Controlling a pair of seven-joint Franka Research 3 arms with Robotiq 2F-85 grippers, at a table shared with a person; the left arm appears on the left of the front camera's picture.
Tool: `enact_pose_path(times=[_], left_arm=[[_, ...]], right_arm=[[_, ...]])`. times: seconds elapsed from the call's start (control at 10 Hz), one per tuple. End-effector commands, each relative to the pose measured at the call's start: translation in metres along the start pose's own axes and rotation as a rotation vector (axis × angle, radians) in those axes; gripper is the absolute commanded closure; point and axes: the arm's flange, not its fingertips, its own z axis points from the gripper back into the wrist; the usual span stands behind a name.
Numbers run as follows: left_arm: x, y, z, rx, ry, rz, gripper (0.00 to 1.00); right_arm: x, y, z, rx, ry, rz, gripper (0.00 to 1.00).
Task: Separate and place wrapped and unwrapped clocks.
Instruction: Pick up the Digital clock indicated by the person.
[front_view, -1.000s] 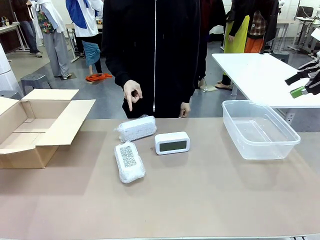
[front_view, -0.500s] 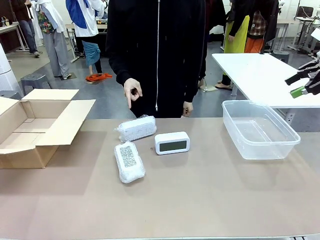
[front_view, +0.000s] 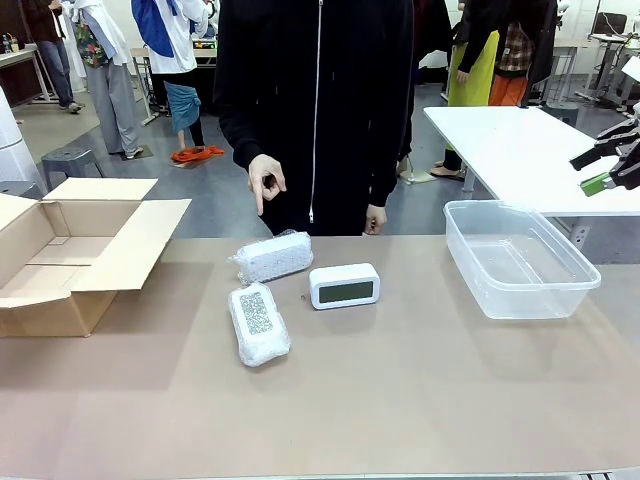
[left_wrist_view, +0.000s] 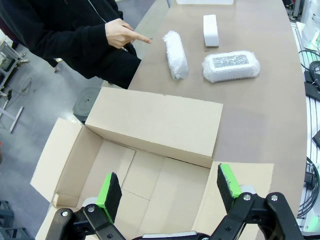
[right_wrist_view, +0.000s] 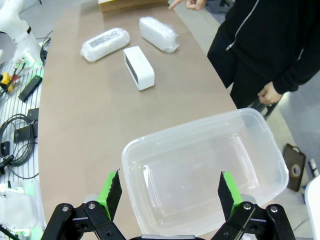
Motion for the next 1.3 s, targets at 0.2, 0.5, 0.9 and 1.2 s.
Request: enact_pose_path(times=[0.2,0.5,0.9,1.2], left_arm=[[-0.002,0.001,-0.001,0.009,-0.027,-0.023,0.0],[-0.002,0.001,-0.001,0.009,-0.027,-0.023,0.0],[0.012,0.002,-0.021,-0.071,0.062,-0.018,0.0],[0.031,0.008,-0.049,-0.102,0.159,-0.034,0.0]], right_arm=[[0.0,0.0,-0.001,0.006,-0.007,0.001,0.0],[0.0,0.0,-0.001,0.006,-0.007,0.001,0.0],[0.0,0.0,-0.001,0.006,-0.007,0.001,0.0],[0.0,0.0,-0.001,0.006,-0.007,0.001,0.0]])
